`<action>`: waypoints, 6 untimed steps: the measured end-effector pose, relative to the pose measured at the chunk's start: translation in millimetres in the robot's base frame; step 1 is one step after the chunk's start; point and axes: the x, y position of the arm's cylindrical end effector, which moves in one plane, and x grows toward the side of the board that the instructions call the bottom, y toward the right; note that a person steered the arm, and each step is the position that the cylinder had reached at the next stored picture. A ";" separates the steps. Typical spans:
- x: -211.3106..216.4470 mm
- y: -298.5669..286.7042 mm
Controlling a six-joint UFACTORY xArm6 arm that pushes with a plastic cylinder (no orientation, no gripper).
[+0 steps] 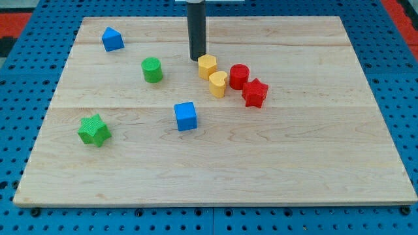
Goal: Slide the green circle to the bottom left of the yellow hexagon
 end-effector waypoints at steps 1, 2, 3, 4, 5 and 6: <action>-19.2 -42.5; -11.5 -114.5; 31.5 -122.9; 47.1 -84.3; 65.7 -79.5; 72.5 -53.8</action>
